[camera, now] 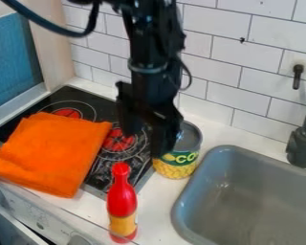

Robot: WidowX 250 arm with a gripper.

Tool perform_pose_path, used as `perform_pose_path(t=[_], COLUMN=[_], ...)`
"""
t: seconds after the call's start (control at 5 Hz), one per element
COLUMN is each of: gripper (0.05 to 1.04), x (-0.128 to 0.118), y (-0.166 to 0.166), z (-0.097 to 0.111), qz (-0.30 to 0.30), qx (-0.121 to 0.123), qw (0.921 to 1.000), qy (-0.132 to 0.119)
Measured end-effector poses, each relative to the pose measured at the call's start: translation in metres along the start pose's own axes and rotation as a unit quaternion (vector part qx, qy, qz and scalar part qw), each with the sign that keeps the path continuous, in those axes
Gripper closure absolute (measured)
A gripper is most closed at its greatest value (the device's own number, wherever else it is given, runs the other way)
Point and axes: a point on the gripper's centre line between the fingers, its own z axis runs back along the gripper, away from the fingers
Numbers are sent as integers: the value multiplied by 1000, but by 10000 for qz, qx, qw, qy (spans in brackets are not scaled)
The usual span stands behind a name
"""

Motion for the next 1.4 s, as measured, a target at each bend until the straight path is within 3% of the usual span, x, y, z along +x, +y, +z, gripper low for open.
perform_pose_path(t=[0.2,0.4,0.6,1.4], gripper=[83,83,83,83], x=[-3,-2,13,75], y=[-9,-12,-16,22], z=[-21,-48,-57,-61], qz=[-79,-82,-133,203], qx=[-30,-95,-256,238], qw=[9996,9976,9972,9995], qy=[254,685,692,33])
